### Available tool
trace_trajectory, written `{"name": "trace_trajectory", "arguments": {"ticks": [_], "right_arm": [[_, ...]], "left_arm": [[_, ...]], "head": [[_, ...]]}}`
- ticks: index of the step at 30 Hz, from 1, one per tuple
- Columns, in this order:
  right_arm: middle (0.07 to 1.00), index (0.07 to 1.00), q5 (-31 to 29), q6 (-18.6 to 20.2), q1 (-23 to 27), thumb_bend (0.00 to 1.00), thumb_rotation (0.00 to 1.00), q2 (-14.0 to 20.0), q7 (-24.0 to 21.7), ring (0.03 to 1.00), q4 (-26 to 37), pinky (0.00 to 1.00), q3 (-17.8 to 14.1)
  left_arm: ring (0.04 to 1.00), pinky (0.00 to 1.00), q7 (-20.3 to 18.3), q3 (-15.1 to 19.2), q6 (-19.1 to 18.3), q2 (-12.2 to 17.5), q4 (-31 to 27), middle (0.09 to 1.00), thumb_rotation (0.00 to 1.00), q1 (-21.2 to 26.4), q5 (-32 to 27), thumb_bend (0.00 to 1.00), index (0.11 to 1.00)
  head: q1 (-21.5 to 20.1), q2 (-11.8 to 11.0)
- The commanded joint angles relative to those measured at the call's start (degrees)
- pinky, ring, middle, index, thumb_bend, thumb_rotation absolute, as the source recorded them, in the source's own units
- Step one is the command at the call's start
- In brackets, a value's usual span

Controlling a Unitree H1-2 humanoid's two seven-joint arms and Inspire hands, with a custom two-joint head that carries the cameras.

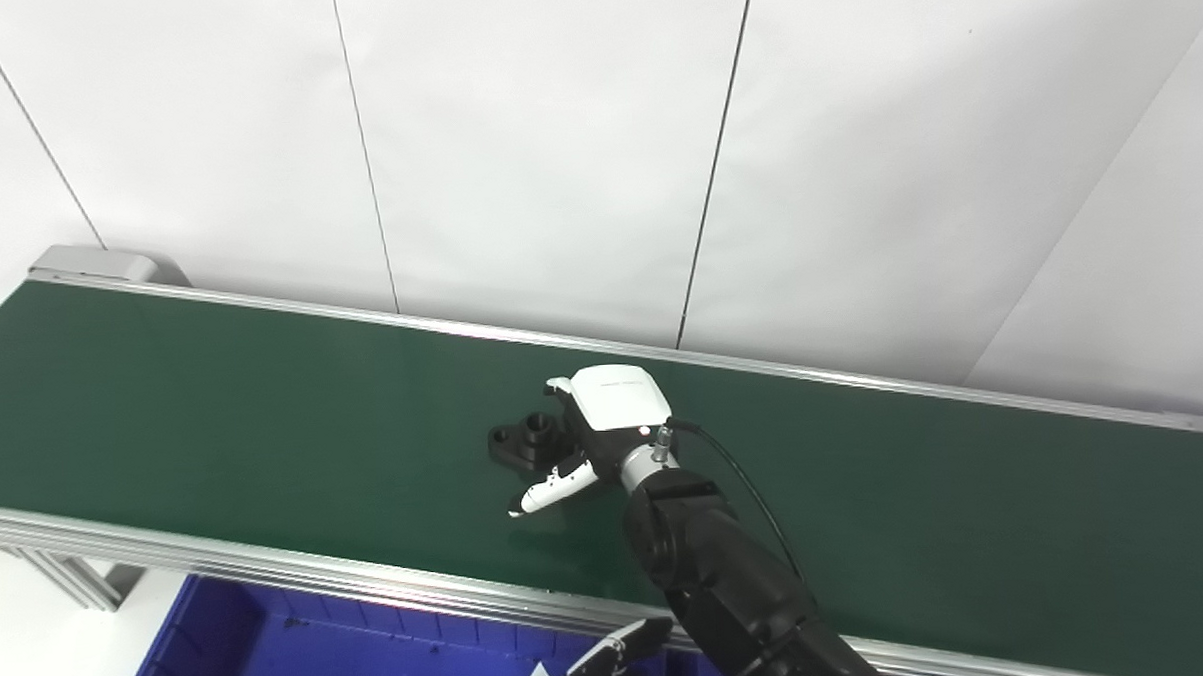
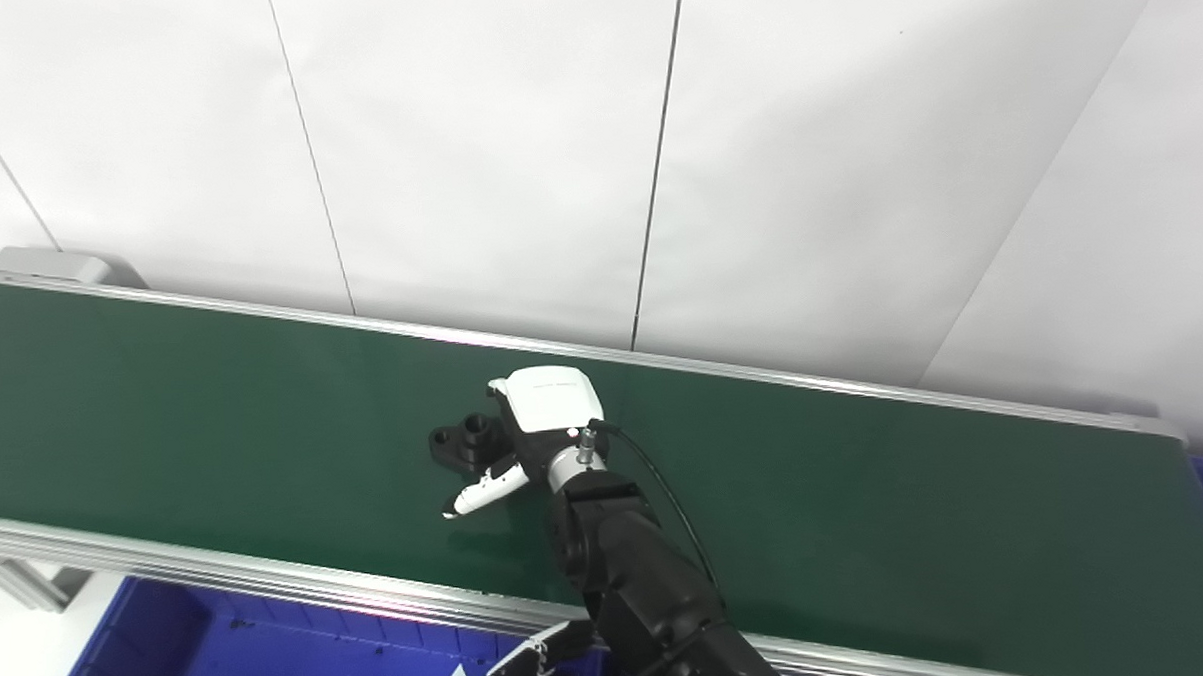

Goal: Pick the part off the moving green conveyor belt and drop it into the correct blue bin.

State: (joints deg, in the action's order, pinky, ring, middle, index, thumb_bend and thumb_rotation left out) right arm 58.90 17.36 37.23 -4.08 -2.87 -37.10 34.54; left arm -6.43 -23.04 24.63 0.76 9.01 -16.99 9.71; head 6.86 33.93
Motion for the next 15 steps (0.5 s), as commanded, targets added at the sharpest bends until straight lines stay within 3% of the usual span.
{"name": "trace_trajectory", "arguments": {"ticks": [1,9,11,12,13,14,15], "right_arm": [[0.784,0.862,-0.70,0.48,2.33,1.00,0.62,-0.98,1.76,0.676,0.13,0.55,0.23],[0.759,0.850,-1.28,0.74,1.56,0.99,0.63,-1.90,4.28,0.631,-0.35,0.49,0.68],[0.741,0.829,-2.11,0.25,1.25,0.97,0.58,-2.21,5.47,0.593,-0.27,0.42,0.26],[0.654,0.779,-2.98,-0.47,1.09,0.90,0.42,-2.34,6.28,0.481,-0.38,0.34,-0.16],[0.549,0.735,-3.65,-0.96,1.02,0.71,0.17,-2.39,6.82,0.365,-0.48,0.26,-0.36],[0.513,0.720,-4.09,-1.30,1.05,0.64,0.09,-2.30,6.95,0.326,-0.64,0.23,-0.27],[0.484,0.630,-4.32,-1.19,1.16,0.58,0.04,-2.12,6.53,0.309,-0.76,0.22,0.06]], "left_arm": [[0.894,0.83,1.05,-0.59,2.22,-1.05,-2.14,0.892,0.79,-0.35,1.20,0.97,0.873],[0.885,0.81,1.03,-0.84,1.93,-1.45,-3.47,0.891,0.78,-1.32,1.36,0.97,0.866],[0.885,0.81,1.04,-0.85,1.84,-1.51,-3.82,0.889,0.78,-1.55,1.49,0.96,0.865],[0.886,0.81,0.98,-0.85,1.74,-1.51,-4.03,0.890,0.78,-1.66,1.49,0.96,0.865],[0.887,0.81,0.92,-0.85,1.67,-1.51,-4.17,0.891,0.78,-1.74,1.47,0.96,0.865],[0.888,0.81,0.84,-0.86,1.60,-1.48,-4.31,0.892,0.78,-1.80,1.43,0.96,0.864],[0.886,0.80,0.83,-0.85,1.49,-1.44,-4.51,0.892,0.78,-1.87,1.61,0.96,0.865]], "head": [[0.27,-0.03],[0.38,0.51],[0.39,0.55],[0.27,0.59],[0.23,0.62],[0.14,0.65],[0.14,0.79]]}}
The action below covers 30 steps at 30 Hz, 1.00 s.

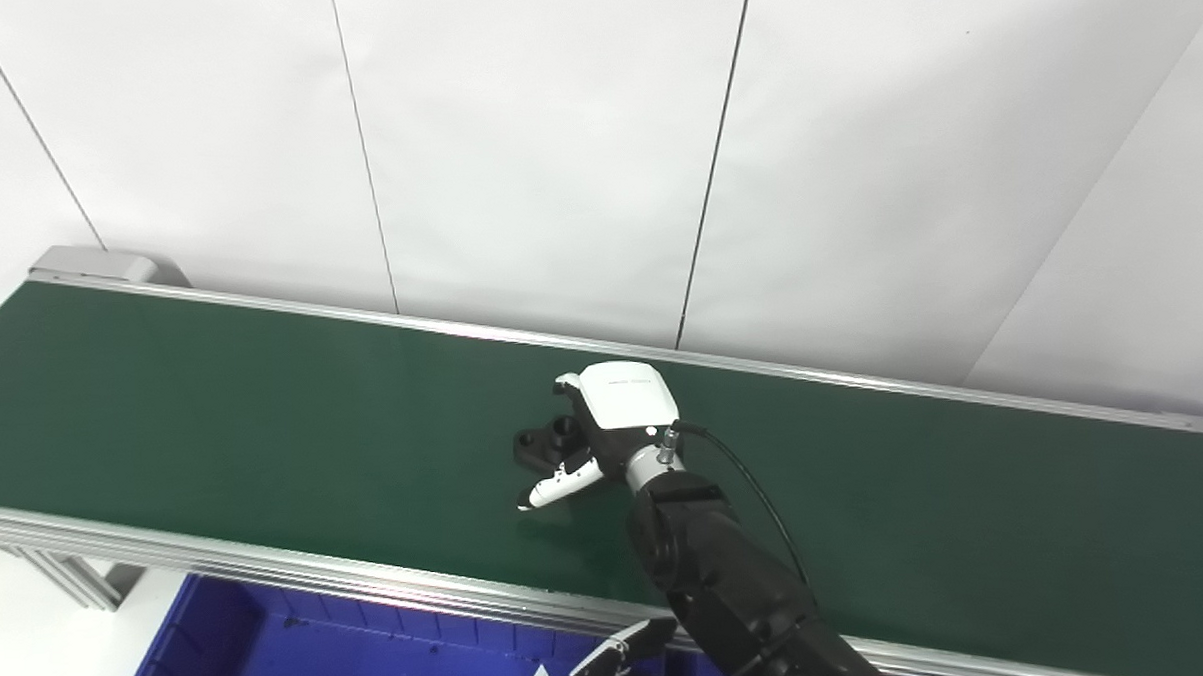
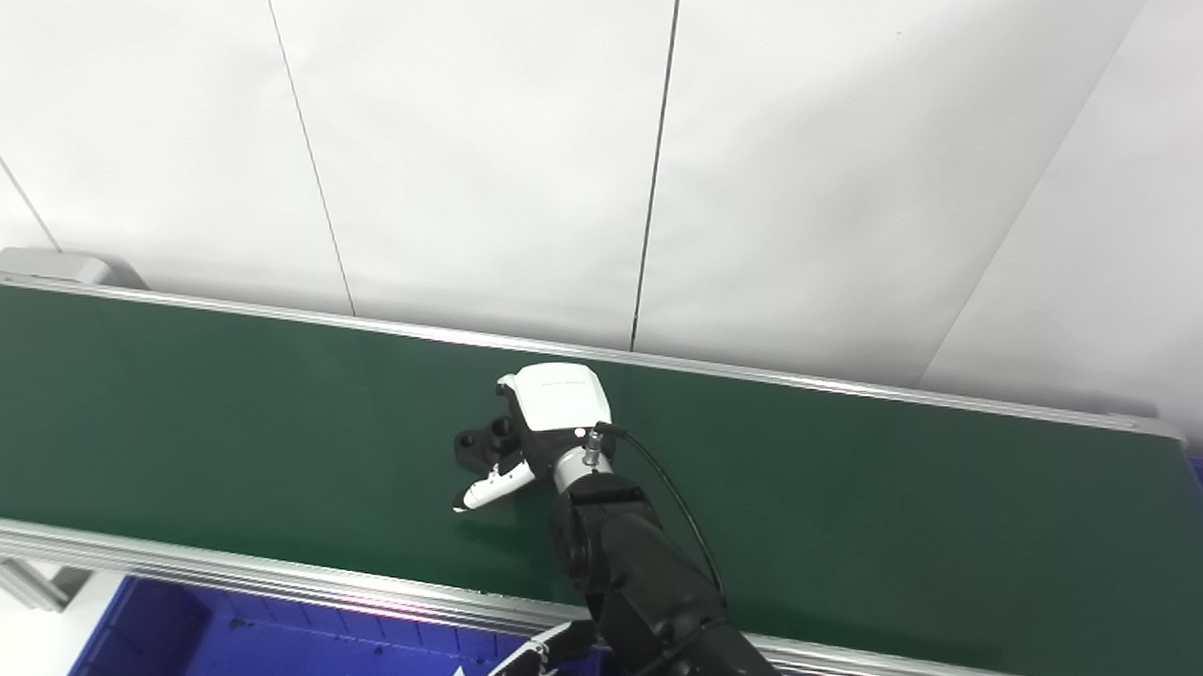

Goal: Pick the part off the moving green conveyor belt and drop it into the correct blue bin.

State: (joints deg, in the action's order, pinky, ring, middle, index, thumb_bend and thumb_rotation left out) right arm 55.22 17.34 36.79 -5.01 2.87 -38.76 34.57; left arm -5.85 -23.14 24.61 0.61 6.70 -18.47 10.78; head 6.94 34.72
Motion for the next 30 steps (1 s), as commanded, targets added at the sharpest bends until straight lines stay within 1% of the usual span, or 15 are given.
{"name": "trace_trajectory", "arguments": {"ticks": [1,2,4,6,9,11,13,18,21,25,27,30], "right_arm": [[0.462,0.578,-0.80,-1.01,1.71,0.53,0.01,-1.05,0.49,0.343,0.81,0.23,0.35],[0.459,0.573,-0.67,-0.04,1.79,0.53,0.01,-0.82,-0.68,0.346,0.88,0.23,0.78],[0.511,0.528,-0.10,2.11,1.81,0.52,0.00,-0.43,-2.69,0.383,1.13,0.27,1.55],[0.526,0.519,0.17,3.49,1.74,0.51,0.00,-0.10,-4.21,0.394,1.44,0.29,1.86],[0.520,0.522,-0.04,4.54,1.63,0.51,0.00,0.23,-5.50,0.391,2.02,0.29,2.06],[0.515,0.524,-0.11,5.95,1.38,0.51,0.00,0.52,-7.00,0.390,3.06,0.28,2.08],[0.500,0.535,-0.10,7.05,1.17,0.51,0.00,0.83,-8.31,0.381,4.03,0.26,2.18],[0.505,0.535,0.32,8.66,1.06,0.51,0.00,1.79,-10.84,0.384,5.77,0.27,3.04],[0.499,0.539,0.06,9.26,0.79,0.51,0.00,2.43,-12.42,0.379,7.28,0.26,2.62],[0.496,0.542,-0.83,9.22,0.14,0.51,0.00,3.81,-14.89,0.378,11.66,0.26,1.96],[0.515,0.529,-1.28,9.27,-0.33,0.51,0.00,4.79,-16.81,0.392,15.96,0.29,1.43],[0.519,0.523,-0.32,9.48,-1.61,0.51,0.00,5.91,-18.86,0.394,23.72,0.30,0.12]], "left_arm": [[0.884,0.80,0.25,-0.75,1.44,-1.27,-2.34,0.892,0.78,-0.42,0.68,0.96,0.865],[0.884,0.80,0.14,-0.76,1.28,-1.21,-2.62,0.892,0.78,-0.50,0.58,0.96,0.865],[0.884,0.80,-0.08,-0.76,1.08,-1.07,-2.99,0.895,0.78,-0.62,0.33,0.96,0.866],[0.883,0.80,-0.23,-0.75,0.90,-0.91,-3.17,0.895,0.78,-0.66,0.27,0.96,0.868],[0.886,0.81,-0.33,-0.71,1.22,-0.63,-3.06,0.895,0.79,-0.58,0.21,0.96,0.871],[0.886,0.81,-0.30,-0.68,1.57,-0.49,-2.79,0.891,0.79,-0.45,0.13,0.96,0.870],[0.888,0.82,-0.41,-0.62,1.43,-0.37,-2.87,0.891,0.79,-0.46,0.07,0.97,0.870],[0.890,0.82,-0.72,-0.52,1.29,0.07,-3.27,0.894,0.80,-0.50,0.03,0.98,0.876],[0.897,0.83,-0.86,-0.57,1.15,0.19,-3.37,0.899,0.80,-0.47,-0.24,0.98,0.877],[0.896,0.83,-1.08,-0.55,1.73,0.45,-3.24,0.899,0.79,-0.35,-0.62,0.97,0.882],[0.895,0.83,-1.19,-0.43,1.49,0.50,-3.51,0.899,0.79,-0.44,-0.60,0.97,0.884],[0.892,0.82,-1.42,-0.21,1.72,0.60,-3.34,0.899,0.79,-0.47,-1.36,0.97,0.885]], "head": [[0.05,0.00],[-0.13,0.24],[-0.30,0.31],[-0.47,0.32],[-0.91,0.42],[-1.12,0.50],[-1.29,0.59],[-1.94,0.76],[-2.00,0.79],[-2.63,1.21],[-2.89,1.29],[-3.61,1.28]]}}
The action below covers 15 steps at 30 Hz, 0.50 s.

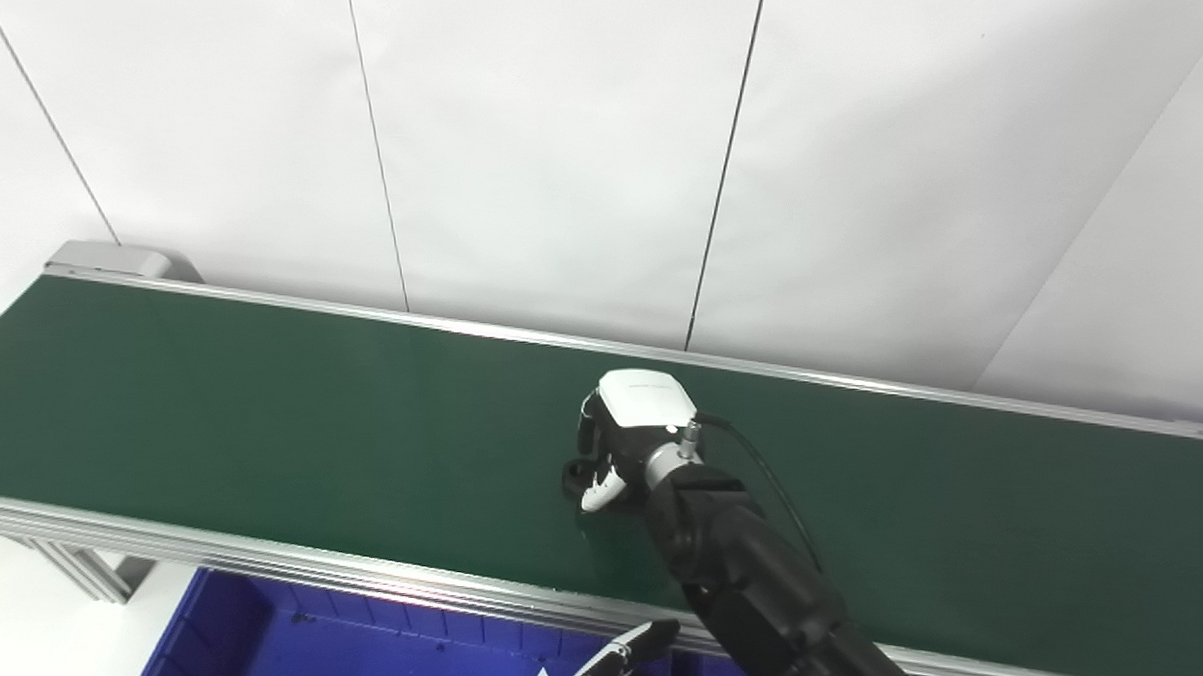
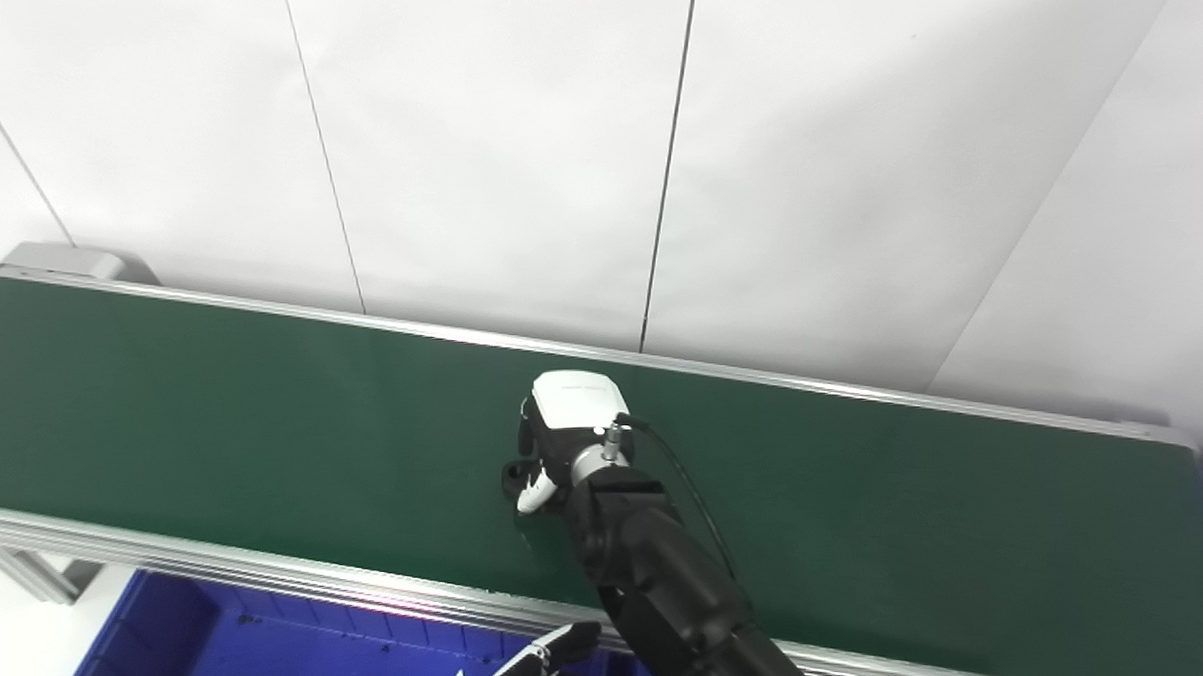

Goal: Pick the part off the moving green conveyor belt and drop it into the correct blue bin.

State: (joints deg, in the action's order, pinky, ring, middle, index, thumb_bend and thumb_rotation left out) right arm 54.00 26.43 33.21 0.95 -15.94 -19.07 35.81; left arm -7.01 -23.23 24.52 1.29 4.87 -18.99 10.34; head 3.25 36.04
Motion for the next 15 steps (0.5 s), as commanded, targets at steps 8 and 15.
{"name": "trace_trajectory", "arguments": {"ticks": [8,15], "right_arm": [[0.498,0.528,2.05,0.32,-1.63,0.51,0.00,3.28,-4.05,0.378,22.76,0.27,-5.47],[0.466,0.536,4.06,0.34,-5.19,0.51,0.00,5.15,-9.08,0.362,33.81,0.25,-9.07]], "left_arm": [[0.894,0.82,-1.05,0.36,2.33,0.71,-0.83,0.898,0.80,0.40,-3.19,0.95,0.883],[0.921,0.87,-2.36,1.13,0.84,1.92,-2.39,0.908,0.80,-0.30,-5.00,0.97,0.884]], "head": [[-3.28,0.04],[-7.20,0.84]]}}
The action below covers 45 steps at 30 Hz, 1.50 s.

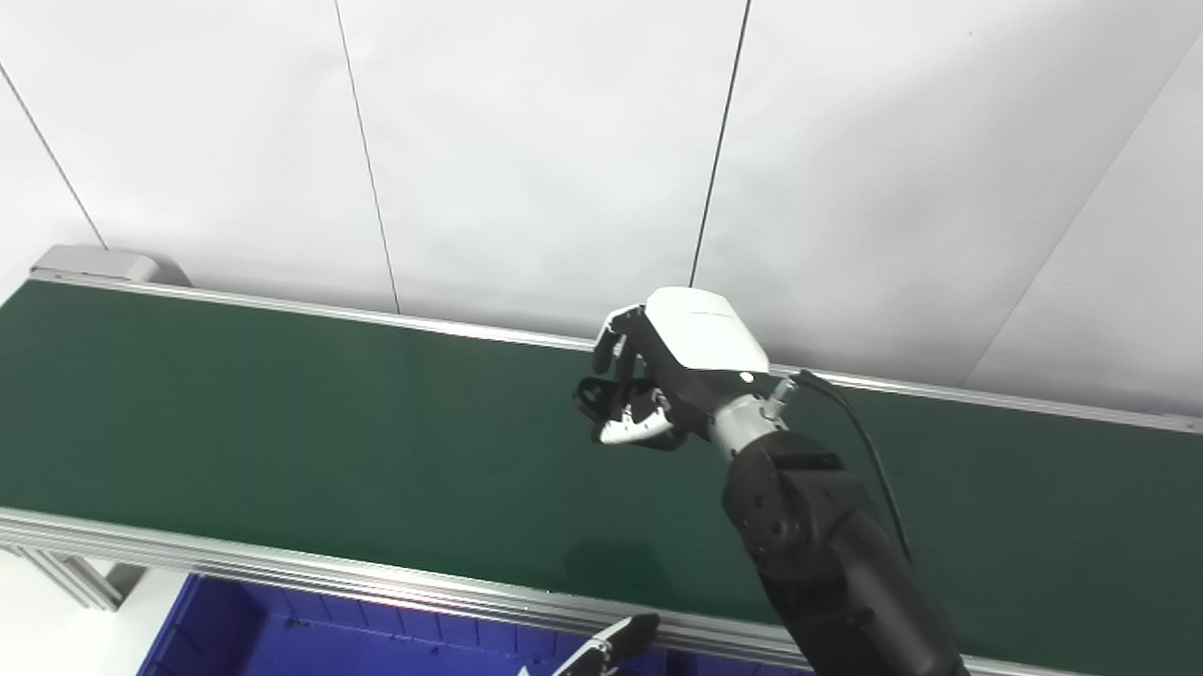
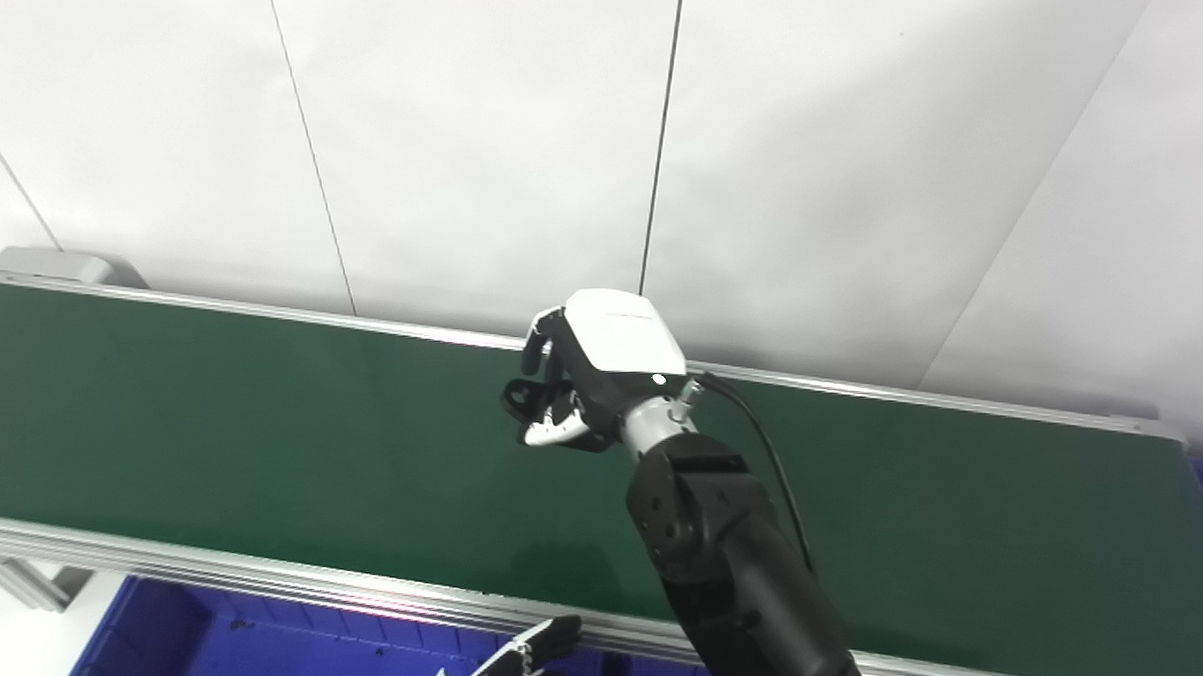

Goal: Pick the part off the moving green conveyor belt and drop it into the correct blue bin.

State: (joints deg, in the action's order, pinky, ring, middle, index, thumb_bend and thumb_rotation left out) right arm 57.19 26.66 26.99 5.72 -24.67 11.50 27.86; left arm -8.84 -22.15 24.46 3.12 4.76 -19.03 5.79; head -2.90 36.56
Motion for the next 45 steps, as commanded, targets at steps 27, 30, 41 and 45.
{"name": "trace_trajectory", "arguments": {"ticks": [27,30,41,45], "right_arm": [[0.455,0.553,6.95,-4.11,-35.99,0.51,0.00,9.81,-11.62,0.347,34.56,0.24,-12.92],[0.495,0.495,5.63,-5.83,-41.49,0.52,0.00,9.59,-9.24,0.399,34.52,0.22,-14.15],[0.465,0.549,7.17,-14.28,-52.05,0.51,0.00,6.54,10.70,0.357,18.21,0.27,-12.48],[0.455,0.552,6.12,-17.68,-51.61,0.51,0.00,6.89,19.52,0.347,11.18,0.24,-11.97]], "left_arm": [[0.925,0.91,-5.22,4.90,-5.39,6.75,-13.26,0.915,0.89,-2.67,-7.96,0.98,0.931],[0.923,0.91,-5.54,5.46,-6.02,6.88,-13.70,0.912,0.87,-2.83,-8.57,1.00,0.926],[0.925,0.90,-5.84,6.35,-8.57,7.08,-15.29,0.902,0.87,-2.87,-8.51,1.00,0.919],[0.927,0.89,-5.82,6.23,-8.62,6.67,-15.24,0.902,0.87,-2.90,-8.15,1.00,0.919]], "head": [[-14.97,6.51],[-15.34,6.94],[-14.72,7.94],[-13.69,7.95]]}}
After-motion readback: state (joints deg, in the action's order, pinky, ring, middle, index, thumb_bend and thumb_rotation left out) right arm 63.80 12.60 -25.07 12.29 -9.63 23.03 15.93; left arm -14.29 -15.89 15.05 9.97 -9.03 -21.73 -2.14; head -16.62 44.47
